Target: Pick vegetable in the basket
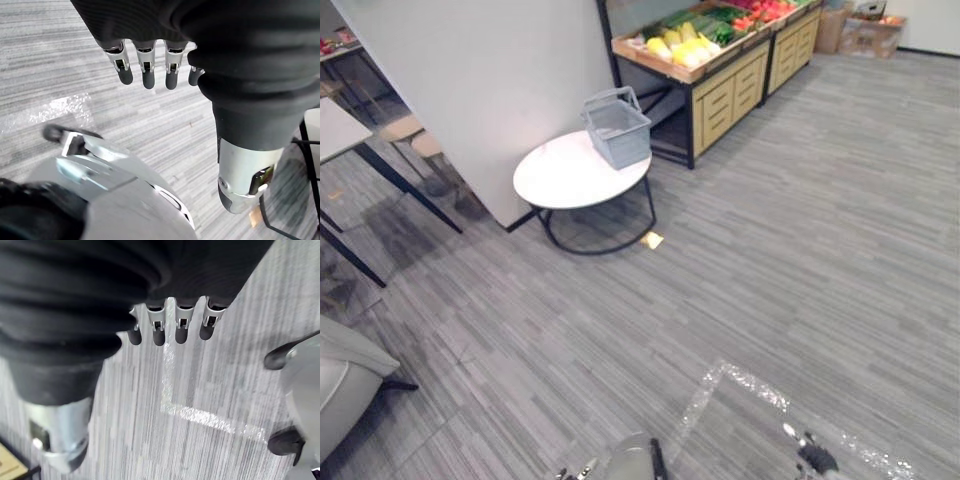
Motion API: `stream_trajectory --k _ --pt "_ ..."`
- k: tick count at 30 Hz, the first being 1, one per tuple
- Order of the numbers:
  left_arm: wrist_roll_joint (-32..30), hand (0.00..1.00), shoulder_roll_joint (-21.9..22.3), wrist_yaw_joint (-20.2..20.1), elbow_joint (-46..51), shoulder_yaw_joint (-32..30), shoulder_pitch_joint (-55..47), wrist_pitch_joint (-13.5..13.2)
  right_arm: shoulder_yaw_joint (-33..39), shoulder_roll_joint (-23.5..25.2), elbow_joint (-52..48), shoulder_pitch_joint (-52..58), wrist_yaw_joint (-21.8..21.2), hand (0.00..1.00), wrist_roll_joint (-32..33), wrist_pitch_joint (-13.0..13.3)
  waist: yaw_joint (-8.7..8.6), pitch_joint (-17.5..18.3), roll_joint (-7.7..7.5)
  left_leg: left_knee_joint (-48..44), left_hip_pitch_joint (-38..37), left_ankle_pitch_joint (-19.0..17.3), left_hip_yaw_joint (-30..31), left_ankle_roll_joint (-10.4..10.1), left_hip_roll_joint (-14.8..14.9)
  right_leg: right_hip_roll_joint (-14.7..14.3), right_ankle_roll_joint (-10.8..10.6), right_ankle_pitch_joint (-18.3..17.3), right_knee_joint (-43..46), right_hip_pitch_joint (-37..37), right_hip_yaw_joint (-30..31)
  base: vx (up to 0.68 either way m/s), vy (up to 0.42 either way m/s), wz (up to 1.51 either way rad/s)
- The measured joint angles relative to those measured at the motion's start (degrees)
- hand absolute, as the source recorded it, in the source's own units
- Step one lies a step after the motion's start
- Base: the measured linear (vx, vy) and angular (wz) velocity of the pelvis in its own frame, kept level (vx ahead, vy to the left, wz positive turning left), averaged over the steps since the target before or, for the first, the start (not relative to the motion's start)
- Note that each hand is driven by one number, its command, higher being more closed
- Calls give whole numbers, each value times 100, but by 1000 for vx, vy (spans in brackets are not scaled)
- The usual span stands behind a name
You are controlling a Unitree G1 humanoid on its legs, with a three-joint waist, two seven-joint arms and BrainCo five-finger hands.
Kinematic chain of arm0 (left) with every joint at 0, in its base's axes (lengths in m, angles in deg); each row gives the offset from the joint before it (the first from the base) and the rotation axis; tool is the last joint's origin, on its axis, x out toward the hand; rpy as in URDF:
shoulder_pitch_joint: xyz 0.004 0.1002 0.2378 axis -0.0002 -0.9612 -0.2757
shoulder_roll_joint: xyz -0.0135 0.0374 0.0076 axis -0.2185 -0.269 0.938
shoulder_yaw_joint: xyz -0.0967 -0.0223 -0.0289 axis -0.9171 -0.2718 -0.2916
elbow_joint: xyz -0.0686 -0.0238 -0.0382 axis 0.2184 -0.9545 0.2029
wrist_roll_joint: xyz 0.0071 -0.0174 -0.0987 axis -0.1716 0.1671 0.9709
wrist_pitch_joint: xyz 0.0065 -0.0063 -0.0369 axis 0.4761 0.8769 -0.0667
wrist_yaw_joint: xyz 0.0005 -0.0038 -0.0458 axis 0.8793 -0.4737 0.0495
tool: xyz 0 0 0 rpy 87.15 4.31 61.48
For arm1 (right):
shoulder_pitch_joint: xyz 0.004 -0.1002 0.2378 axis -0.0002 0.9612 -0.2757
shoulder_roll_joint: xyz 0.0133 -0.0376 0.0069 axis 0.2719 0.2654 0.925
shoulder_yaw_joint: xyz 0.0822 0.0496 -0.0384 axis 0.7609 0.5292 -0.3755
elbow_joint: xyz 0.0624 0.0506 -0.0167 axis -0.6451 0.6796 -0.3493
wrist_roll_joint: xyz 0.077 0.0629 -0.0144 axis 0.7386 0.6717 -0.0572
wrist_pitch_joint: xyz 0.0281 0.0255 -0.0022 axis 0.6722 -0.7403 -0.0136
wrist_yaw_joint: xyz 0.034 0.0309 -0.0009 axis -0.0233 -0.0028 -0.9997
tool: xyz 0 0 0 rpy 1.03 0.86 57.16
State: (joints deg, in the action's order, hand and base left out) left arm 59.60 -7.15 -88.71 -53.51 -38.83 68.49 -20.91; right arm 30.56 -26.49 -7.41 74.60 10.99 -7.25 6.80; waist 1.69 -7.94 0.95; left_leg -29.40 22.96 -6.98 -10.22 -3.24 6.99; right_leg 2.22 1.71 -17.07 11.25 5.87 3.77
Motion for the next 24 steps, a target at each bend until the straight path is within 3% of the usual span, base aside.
stream_trajectory --k 3,4,6,7,8,9,11,13,14,15,16,17,19,20,21,23,24 --pt "-3 0 -5 63 -42 212 -75 -39 -405 -66 -255 -82 -4 0 2 75 13 1 83 2122 -43 618 400 -207 -38 73 -233 -206 -242 345 49 468 251 -9" --pt "-13 0 -3 82 -57 210 -122 -33 -518 -74 -329 -81 -8 0 1 101 46 8 112 2448 -17 677 502 -206 12 123 -321 -320 -358 541 115 647 407 -29" --pt "-18 0 -45 85 -174 229 -175 -26 -612 -49 -312 -55 -24 0 -3 110 91 43 1 2038 -12 1326 355 -181 -103 364 -316 -339 -332 722 311 569 353 -35" --pt "-34 0 -153 89 -240 256 -165 -28 -688 -4 -332 -56 -40 0 -8 113 96 116 -150 1895 18 1297 236 -46 -288 554 -272 -198 -90 602 400 559 296 -18" --pt "-67 0 -182 91 -264 252 -145 -24 -687 9 -343 -53 -41 0 -14 115 78 137 -197 1844 18 1214 177 71 -372 631 -284 -71 42 517 460 583 282 -4" --pt "-87 0 -194 106 -269 248 -117 -24 -679 2 -341 -41 -38 0 -26 117 77 157 -230 1710 -4 1104 60 301 -484 735 -338 207 330 381 623 478 230 -2" --pt "-148 0 -203 128 -254 231 -98 -24 -576 -10 -309 34 -42 0 -50 118 85 231 -272 1712 -180 898 -115 568 -675 848 -452 716 933 130 811 582 267 -5" --pt "-291 0 -214 137 -238 159 -104 -10 -497 -22 -240 147 -40 0 -65 118 73 225 -278 1876 -668 641 -158 640 -834 856 -720 1557 1974 -170 827 538 255 -2" --pt "-310 0 -207 139 -199 211 -126 -1 -453 -40 -103 220 -39 0 -102 118 36 226 -292 2053 -1125 427 -146 673 -918 838 -1091 2406 2891 -449 795 488 214 4" --pt "-304 0 -322 138 -154 366 -87 30 -392 -39 3 275 -40 0 -198 111 -18 224 -332 2131 -1444 302 -92 724 -1007 805 -1291 2522 4032 -896 707 467 184 16" --pt "-303 0 -365 133 -146 460 -18 58 -331 -44 36 323 -39 0 -236 111 -64 220 -335 2141 -1576 249 -5 757 -1047 773 -1285 2393 4566 -1129 603 501 127 44" --pt "-302 0 -373 133 -103 611 129 71 -174 -72 108 417 -35 0 -271 101 -183 189 -310 2234 -1898 167 172 808 -1092 753 -1196 1963 5395 -1540 250 483 73 49" --pt "-302 0 -344 133 20 657 313 64 141 -80 143 567 -30 0 -272 91 -292 49 -242 2492 -2516 62 362 808 -1093 762 -852 1368 5876 -2032 -232 417 16 40" --pt "-300 0 -284 132 25 649 433 62 299 -69 142 672 -27 0 -271 80 -334 0 -200 2609 -2861 -17 441 790 -1072 761 -684 992 5732 -2300 -426 335 -75 28" --pt "-298 0 -149 140 89 573 518 54 441 -29 139 804 -25 0 -271 45 -323 -10 -214 2673 -3110 -96 460 770 -1031 767 -648 745 5338 -2550 -560 321 -103 26" --pt "-286 0 -48 147 242 450 599 51 560 70 107 913 -22 0 -269 23 -329 -4 -183 2711 -3324 -306 481 643 -884 783 -594 666 4548 -2794 -797 267 -142 18" --pt "-279 0 100 147 303 370 648 46 622 156 101 931 -13 0 -253 2 -317 -14 -169 2689 -3418 -523 500 554 -740 798 -605 676 3640 -2916 -996 310 -201 13"
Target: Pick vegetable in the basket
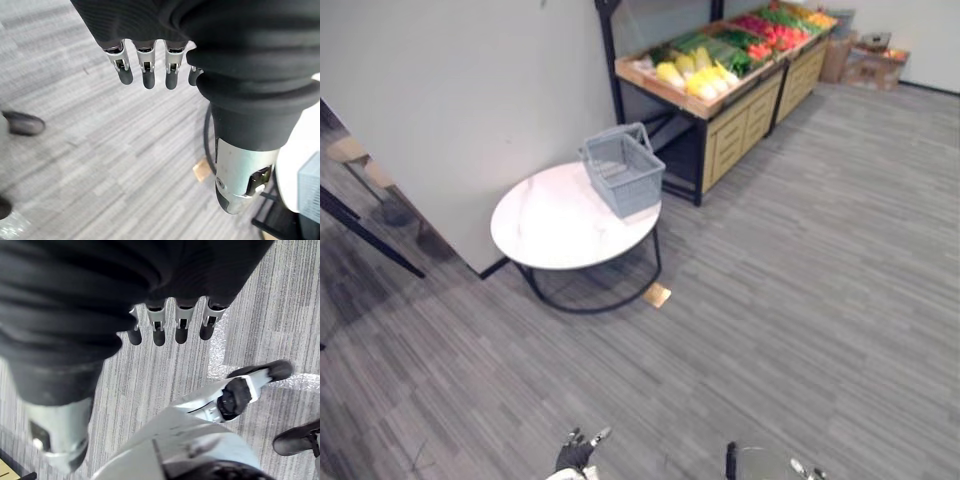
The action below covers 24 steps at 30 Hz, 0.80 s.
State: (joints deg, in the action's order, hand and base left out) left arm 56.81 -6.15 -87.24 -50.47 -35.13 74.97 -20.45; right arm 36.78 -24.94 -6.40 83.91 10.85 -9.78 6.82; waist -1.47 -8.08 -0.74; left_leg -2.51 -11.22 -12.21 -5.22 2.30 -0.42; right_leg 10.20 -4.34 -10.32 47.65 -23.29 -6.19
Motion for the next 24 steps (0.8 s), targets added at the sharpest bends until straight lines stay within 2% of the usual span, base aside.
stream_trajectory --k 1,2,3,4,5,6,7,9,10,11,12,13,14,15,16,17,20,21,22,23,24 --pt "2 0 87 8 -2 -68 9 -1 7 3 -15 -9 9 0 -2 -14 0 14 22 -75 -29 -188 21 -158 157 -12 -49 85 -1202 10 -161 420 -294 4" --pt "1 0 130 6 -3 -107 17 -1 0 8 -35 -13 22 0 -2 -15 -1 12 19 -104 -44 -273 28 -230 223 -17 -51 146 -1749 39 -192 443 -315 2" --pt "-1 0 233 15 -9 -250 25 0 3 24 -58 1 54 0 -2 -18 -3 6 10 -135 -144 -445 44 -397 342 -23 -14 384 -2689 97 -132 623 -418 -1" --pt "-2 0 310 17 -27 -368 26 4 -14 18 -87 0 71 0 -3 -27 8 3 40 -185 -294 -611 37 -556 542 -134 -13 1211 -2959 281 -206 571 -366 0" --pt "-2 0 396 12 -63 -433 44 3 -10 -37 -103 -18 88 0 -6 -28 9 -39 173 -195 -364 -619 -21 -584 683 -253 108 1120 -2818 294 -279 571 -336 3" --pt "-5 0 505 -30 -123 -449 70 0 -14 -56 -189 -72 113 0 -17 -24 -2 -47 235 -302 -413 -481 -96 -656 757 -315 202 679 -2359 217 -314 513 -318 16" --pt "-12 0 568 -36 -126 -457 104 -5 -51 -70 -194 -71 110 0 -24 -28 -3 -60 216 -405 -541 -319 -77 -709 817 -274 346 389 -1902 246 -404 497 -309 19" --pt "-16 0 636 -42 -128 -483 90 -4 -103 -111 -193 -58 108 0 -27 -37 5 -12 264 -602 -683 -47 -43 -779 949 -318 436 -14 -1630 442 -518 421 -270 19" --pt "-20 0 635 -55 -139 -485 87 7 -155 -138 -192 -59 108 0 -27 -38 -2 1 287 -768 -650 24 -34 -800 999 -349 453 -101 -1656 537 -561 424 -269 17" --pt "-30 0 639 -55 -135 -580 77 10 -203 -178 -194 -62 108 0 -27 -41 -8 32 338 -1347 -419 144 -10 -806 1123 -436 478 -212 -1794 737 -638 373 -241 22" --pt "-31 0 646 -51 -125 -762 85 12 -204 -182 -222 -57 103 0 -27 -46 -13 49 360 -2412 99 368 172 -884 1230 -495 493 -291 -1945 932 -719 354 -229 25" --pt "-31 0 648 -47 -105 -852 92 13 -205 -180 -227 -46 102 0 -27 -54 -14 48 360 -3027 418 621 312 -998 1269 -507 517 -324 -2009 1041 -766 310 -193 28" --pt "-27 0 650 -31 -62 -974 94 17 -208 -198 -232 -21 106 0 -28 -99 2 35 348 -4215 1002 1211 520 -1184 1357 -534 559 -389 -2154 1317 -861 356 -153 17" --pt "-17 0 632 -29 -50 -1027 86 17 -255 -233 -233 3 113 0 -28 -129 14 15 347 -5260 1430 1297 509 -1257 1441 -578 605 -457 -2278 1632 -891 291 -110 8" --pt "-7 0 615 -30 -43 -1038 76 17 -291 -254 -233 13 114 0 -28 -134 18 9 353 -5628 1583 1277 399 -1233 1481 -595 629 -490 -2352 1809 -878 332 -64 -9" --pt "20 0 586 -30 -10 -1044 27 16 -317 -265 -232 39 115 0 -35 -136 34 7 350 -6052 1831 1173 117 -1096 1541 -610 639 -565 -2527 2156 -823 204 -18 -17" --pt "39 0 523 -30 90 -1027 -34 0 -416 -302 -222 71 138 0 -36 -156 76 7 340 -5907 2465 674 -429 -796 1540 -564 583 -671 -2907 2679 -680 259 52 -24" --pt "41 0 478 -28 110 -1009 -28 1 -434 -301 -221 77 149 0 -36 -165 103 -5 322 -5582 2648 503 -588 -738 1519 -525 536 -674 -2994 2789 -653 271 138 -23" --pt "42 0 433 -26 104 -943 -36 -7 -436 -291 -219 83 154 0 -33 -188 145 -15 276 -4877 2744 357 -851 -682 1452 -421 355 -626 -3111 2965 -630 242 135 -18" --pt "42 0 437 -19 101 -918 -44 -9 -445 -282 -219 96 156 0 -30 -194 162 -8 254 -4408 2735 354 -990 -665 1395 -363 284 -624 -3187 3042 -628 393 232 -7" --pt "44 0 427 -20 115 -887 -99 -52 -481 -270 -231 139 160 0 -20 -195 177 19 200 -2991 2606 467 -1400 -519 1226 -204 102 -681 -3355 3280 -653 350 218 5"
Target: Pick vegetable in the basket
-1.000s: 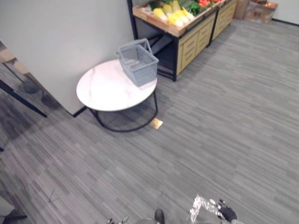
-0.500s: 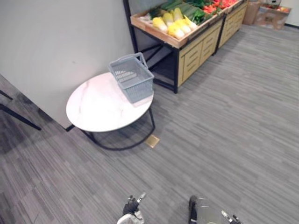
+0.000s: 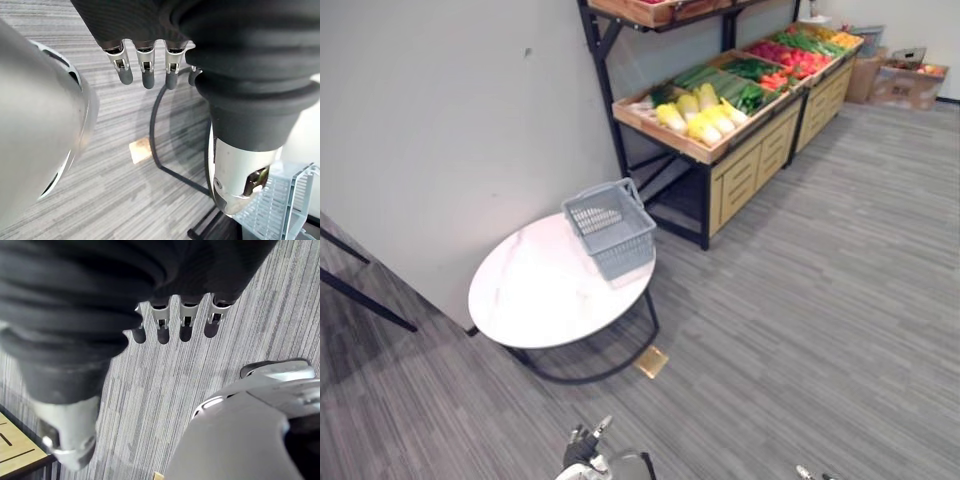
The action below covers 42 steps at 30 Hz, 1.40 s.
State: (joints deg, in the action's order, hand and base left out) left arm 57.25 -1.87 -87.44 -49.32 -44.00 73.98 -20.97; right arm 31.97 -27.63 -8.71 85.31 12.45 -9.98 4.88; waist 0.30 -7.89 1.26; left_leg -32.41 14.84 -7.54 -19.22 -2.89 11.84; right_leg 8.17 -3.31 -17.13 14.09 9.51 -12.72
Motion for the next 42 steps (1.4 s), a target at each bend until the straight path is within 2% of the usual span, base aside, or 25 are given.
stream_trajectory --k 2,3,4,6,10,11,12,14,15,16,17,18,19,20,23,25,26,27,28,29,30,33,36,39,42 --pt "-1 0 17 1 9 13 -85 -60 -44 -35 -20 50 -6 0 7 12 4 39 60 1536 -138 446 -335 164 -126 65 -223 -162 -96 213 -15 387 282 8" --pt "-3 0 28 -1 -2 22 -125 -61 -53 -44 -8 51 -3 0 6 15 18 61 63 1625 -151 876 -378 427 -145 72 -273 -229 -106 288 28 513 352 18" --pt "-6 0 -147 5 -58 24 -159 -57 -116 58 1 32 1 0 4 49 -11 234 -162 1644 -177 647 -467 516 -464 235 -147 -190 -265 373 296 445 282 18" --pt "-8 0 -231 -4 -155 19 -144 -59 -87 160 9 -19 -19 0 3 74 63 331 -315 1586 -113 398 -495 574 -633 345 -30 157 -428 358 666 431 277 13" --pt "-54 0 -337 -2 -456 50 -181 -6 314 337 65 -110 -62 0 -7 75 149 588 -474 1881 -505 87 -551 642 -1092 665 -107 618 255 153 1212 399 284 4" --pt "-59 0 -382 -1 -552 167 -227 3 497 381 87 -115 -68 0 -9 78 143 673 -471 2140 -757 44 -525 661 -1273 732 -157 787 1155 -172 1476 420 267 25" --pt "-65 0 -479 -6 -592 470 -225 21 634 414 183 -137 -72 0 -10 82 123 673 -461 2350 -1069 -1 -442 696 -1436 740 -552 1230 2356 -610 1753 403 242 32" --pt "-63 0 -602 -5 -605 839 -238 74 698 420 272 -115 -69 0 -11 77 52 629 -460 2502 -1529 -122 -277 699 -1586 599 -898 1528 4108 -1231 1934 295 111 47" --pt "-63 0 -667 -9 -634 1071 -235 92 695 415 269 -89 -67 0 -10 79 -55 613 -458 2549 -1805 -226 -104 682 -1619 524 -852 1457 4863 -1536 1710 335 67 52" --pt "-64 0 -683 -13 -650 1164 -235 110 694 413 267 -83 -67 0 -8 81 -102 605 -445 2580 -1946 -270 -36 678 -1620 501 -739 1388 5101 -1681 1562 340 46 43" --pt "-66 0 -681 -16 -671 1234 -230 109 701 418 266 -81 -65 0 -5 81 -124 568 -419 2670 -2229 -302 44 649 -1619 491 -393 1135 5327 -2001 1299 399 35 37" --pt "-75 0 -670 -21 -699 1281 -226 114 714 417 266 -80 -65 0 -5 82 -184 554 -415 2759 -2445 -311 123 634 -1608 512 -301 800 5173 -2260 1042 330 12 34" --pt "-76 0 -672 -23 -698 1281 -208 114 738 426 267 -76 -66 0 -5 81 -177 551 -415 2809 -2529 -319 159 621 -1604 522 -277 670 4996 -2385 938 319 -40 44" --pt "-76 0 -642 -19 -691 1262 -177 112 768 441 255 -81 -67 0 -1 82 -174 509 -393 2853 -2666 -337 269 590 -1564 522 -137 511 4488 -2567 751 317 -94 51" --pt "-75 0 -499 -11 -638 1041 -139 108 775 417 131 -76 -64 0 6 90 -175 376 -251 2837 -2805 -487 593 338 -1236 407 -74 486 2586 -2591 462 344 -183 65" --pt "-75 0 -456 -2 -626 841 -141 107 652 406 75 -54 -45 0 6 89 -158 349 -254 2805 -2895 -650 842 64 -952 355 -113 731 1073 -2542 717 374 -314 50" --pt "-77 0 -454 -1 -619 790 -143 106 572 409 45 -46 -44 0 9 89 -159 321 -273 2780 -2920 -712 896 -37 -896 362 -99 899 698 -2476 840 405 -381 37" --pt "-76 0 -448 5 -585 630 -148 105 442 412 28 -32 -46 0 9 92 -152 277 -341 2704 -3018 -862 934 -240 -797 391 -310 1499 343 -2342 975 328 -334 23" --pt "-77 0 -421 6 -591 573 -146 108 405 383 25 -35 -57 0 23 92 -138 271 -352 2670 -3075 -924 949 -332 -687 331 -406 1685 434 -2316 918 401 -428 32" --pt "-106 0 -308 1 -574 440 -179 97 345 283 -18 -85 -52 0 25 113 -158 213 -200 2583 -3098 -876 916 -399 -462 190 -245 1357 736 -2327 681 391 -420 41" --pt "-107 0 -223 -4 -557 342 -128 96 314 228 -15 -103 -57 0 24 118 -160 193 -131 2566 -3112 -693 890 -433 -366 184 -164 1061 1035 -2341 540 362 -407 49" --pt "-104 0 -87 1 -500 143 -155 95 180 109 6 -95 -61 0 22 114 -147 235 -64 2515 -3057 -168 921 -446 -172 112 4 777 1095 -2167 250 333 -409 44" --pt "-61 0 -9 7 -395 -4 -177 92 64 60 8 -97 -62 0 22 115 -159 243 -36 1586 -2551 175 1235 -415 109 -12 146 675 741 -1724 -137 202 -284 50" --pt "-2 0 -68 24 -352 70 -198 31 -53 24 0 -139 -67 0 50 123 -157 228 -59 361 -1977 529 1164 -459 324 12 225 629 403 -1190 -481 128 -172 46" --pt "-4 0 -204 50 -350 398 -189 -63 -45 14 -18 -204 -55 0 58 173 -168 220 -82 381 -1636 184 493 -451 303 214 192 653 107 -814 -813 91 -67 58"
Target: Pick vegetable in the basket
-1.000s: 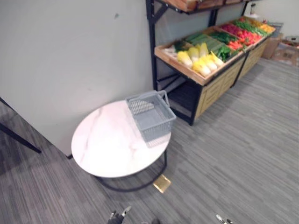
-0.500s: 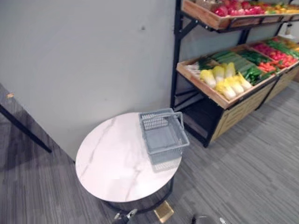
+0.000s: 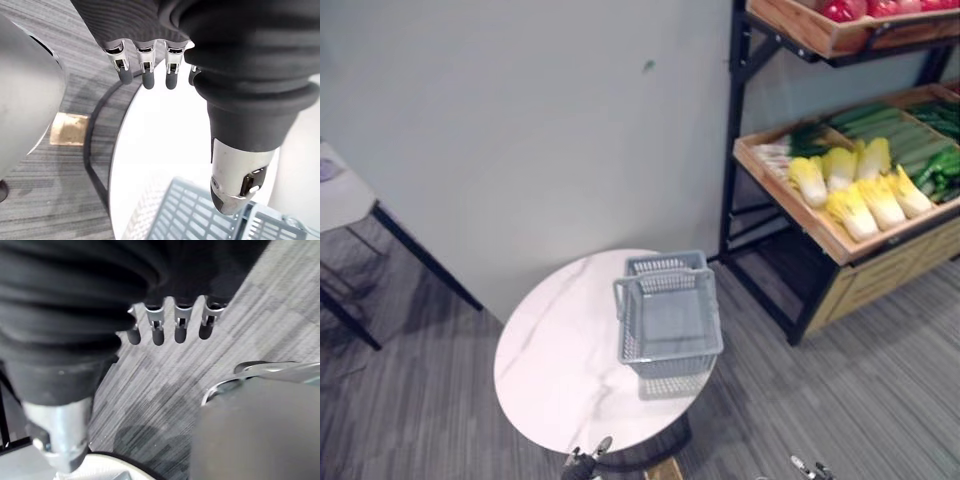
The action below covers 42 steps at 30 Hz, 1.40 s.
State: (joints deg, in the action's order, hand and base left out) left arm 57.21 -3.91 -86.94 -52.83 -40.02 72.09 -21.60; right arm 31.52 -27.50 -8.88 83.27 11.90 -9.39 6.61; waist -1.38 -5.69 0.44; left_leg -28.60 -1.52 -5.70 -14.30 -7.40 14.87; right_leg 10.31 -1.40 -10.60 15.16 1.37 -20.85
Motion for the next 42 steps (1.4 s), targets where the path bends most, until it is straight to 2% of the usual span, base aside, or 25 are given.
stream_trajectory --k 2,3,4,6,10,13,16,18,21,23,26,32,35,39,42 --pt "-4 0 -18 77 -5 101 13 -19 10 -13 -4 -84 20 0 6 20 4 0 1 822 50 26 -319 82 -178 106 -90 53 -96 42 -105 36 80 35" --pt "-6 0 -13 122 -16 105 5 -25 13 -48 -21 -144 54 0 -1 23 2 -3 27 1433 62 460 -435 206 -274 113 -155 69 -100 9 -107 24 124 7" --pt "-12 0 -15 133 -26 105 -16 -25 12 -55 -40 -163 77 0 -9 22 7 -7 36 1600 87 548 -459 213 -329 87 -203 76 -102 -6 -84 48 163 9" --pt "-40 0 -44 166 -78 159 -76 -23 40 -21 -191 -204 131 0 -59 31 -11 53 29 2267 -96 535 -407 202 -472 73 -376 220 -377 -58 -20 68 176 5" --pt "-67 0 -171 207 -140 258 -107 -2 489 -167 -615 -275 291 0 -343 30 -7 42 18 2899 -179 513 -428 183 -652 32 -468 521 -644 -171 71 30 167 -2" --pt "-107 0 -296 207 -142 317 -200 0 661 -663 -1427 -341 487 0 -804 46 -5 59 36 3033 -310 496 -576 215 -802 101 -545 646 -746 -164 341 -5 128 -29" --pt "-285 0 -397 212 -191 455 -354 3 709 -1164 -2627 -402 805 0 -1623 58 -20 134 116 3154 -353 494 -682 219 -848 67 -567 710 -828 -251 500 -14 44 -25" --pt "-293 0 -426 213 -235 503 -435 9 734 -1358 -3106 -476 1005 0 -2247 58 -19 159 92 3172 -323 496 -698 219 -838 33 -565 716 -867 -317 540 -7 6 -15" --pt "-310 0 -425 214 -233 546 -536 12 708 -1671 -3497 -744 1291 0 -3010 56 -21 201 153 3211 -283 521 -676 212 -808 -34 -536 777 -946 -324 535 14 -14 -2" --pt "-324 0 -426 212 -231 553 -572 14 503 -1874 -3669 -900 1339 0 -3220 51 -22 218 179 3253 -287 550 -629 220 -805 -54 -527 811 -1001 -324 502 46 -17 5" --pt "-328 0 -452 203 -231 633 -601 61 -291 -2216 -3862 -1292 1329 0 -3624 44 -12 213 171 3258 -273 552 -540 221 -800 -71 -523 841 -1021 -325 490 28 -9 1" --pt "-332 0 -555 165 -215 777 -545 133 -2326 -2409 -3659 -2758 985 0 -4010 168 61 109 93 3355 -176 669 -435 235 -816 -94 -488 971 -1175 -330 401 -12 -4 6" --pt "-319 0 -663 174 -140 911 -428 175 -2962 -2387 -3104 -3714 919 0 -4128 171 263 -112 -5 3356 37 792 -304 261 -816 -105 -426 1072 -1236 -453 310 -68 -18 20" --pt "-209 0 -664 221 -13 950 -289 170 -3452 -2358 -2549 -4797 870 0 -4340 117 477 -477 22 3381 252 957 -88 292 -823 -116 -388 1170 -1303 -526 179 -77 -17 24" --pt "-209 0 -653 291 -15 949 -308 172 -3665 -2342 -2383 -5071 866 0 -4347 110 572 -539 19 3406 304 993 -31 293 -821 -120 -387 1171 -1301 -561 139 -39 -8 11"
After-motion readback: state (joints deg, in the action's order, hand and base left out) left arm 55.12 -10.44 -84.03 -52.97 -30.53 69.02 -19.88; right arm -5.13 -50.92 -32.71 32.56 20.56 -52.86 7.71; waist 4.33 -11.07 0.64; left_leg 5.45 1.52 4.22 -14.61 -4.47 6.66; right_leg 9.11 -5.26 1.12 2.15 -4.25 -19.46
